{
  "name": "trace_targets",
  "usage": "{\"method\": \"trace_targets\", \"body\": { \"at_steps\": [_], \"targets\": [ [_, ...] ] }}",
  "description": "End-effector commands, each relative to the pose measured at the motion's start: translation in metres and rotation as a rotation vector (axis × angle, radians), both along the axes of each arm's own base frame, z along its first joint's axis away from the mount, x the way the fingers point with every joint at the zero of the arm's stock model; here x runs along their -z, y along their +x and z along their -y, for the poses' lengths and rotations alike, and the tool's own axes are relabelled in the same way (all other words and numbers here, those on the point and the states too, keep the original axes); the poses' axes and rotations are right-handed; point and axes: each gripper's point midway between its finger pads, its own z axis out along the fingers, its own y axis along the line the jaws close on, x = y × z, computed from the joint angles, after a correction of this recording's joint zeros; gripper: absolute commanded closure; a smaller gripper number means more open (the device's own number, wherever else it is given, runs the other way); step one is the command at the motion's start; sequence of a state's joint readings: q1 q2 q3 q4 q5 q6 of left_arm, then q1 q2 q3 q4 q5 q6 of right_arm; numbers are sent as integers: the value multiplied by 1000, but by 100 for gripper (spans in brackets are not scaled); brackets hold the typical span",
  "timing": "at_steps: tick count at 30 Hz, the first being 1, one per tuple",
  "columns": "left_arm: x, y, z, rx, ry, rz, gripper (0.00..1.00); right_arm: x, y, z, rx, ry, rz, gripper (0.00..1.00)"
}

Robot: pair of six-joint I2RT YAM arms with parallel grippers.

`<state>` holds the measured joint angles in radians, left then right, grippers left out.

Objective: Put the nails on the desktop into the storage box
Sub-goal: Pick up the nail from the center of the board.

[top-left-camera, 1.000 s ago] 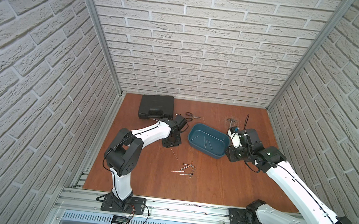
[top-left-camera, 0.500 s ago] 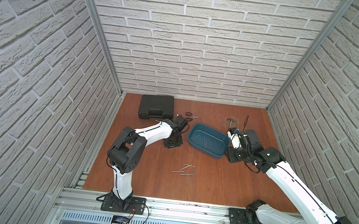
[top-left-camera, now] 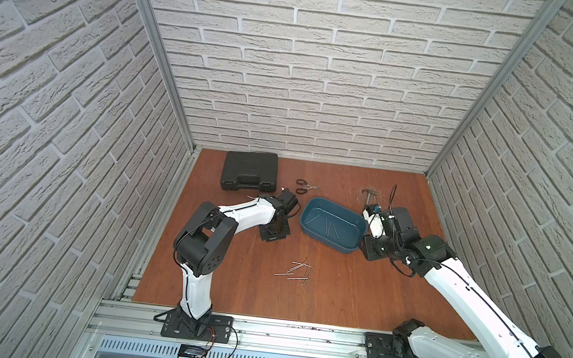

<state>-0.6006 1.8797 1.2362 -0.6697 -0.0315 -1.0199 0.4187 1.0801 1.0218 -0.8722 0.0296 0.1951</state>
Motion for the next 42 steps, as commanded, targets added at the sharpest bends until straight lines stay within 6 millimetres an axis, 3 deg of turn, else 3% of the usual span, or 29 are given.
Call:
{"method": "trace_targets", "body": {
  "at_steps": [1,11,15,19,33,42],
  "targets": [
    [12,-6,-2,-4,12,-31,77,-3,0,4,9,-7,14,59],
    [24,-15,-2,-2,9,-64,88,-3,0,6,11,-14,18,59],
    [25,-15,-2,5,10,-67,100,-3,1,5,10,-14,20,59],
    [22,-13,-4,10,13,-56,100,-4,1,5,7,-15,19,59],
    [-18,-4,-8,51,27,21,100,-4,3,4,7,-8,24,59],
    [-55,8,-3,75,4,101,100,-6,5,3,8,-6,29,59]
  ]
}}
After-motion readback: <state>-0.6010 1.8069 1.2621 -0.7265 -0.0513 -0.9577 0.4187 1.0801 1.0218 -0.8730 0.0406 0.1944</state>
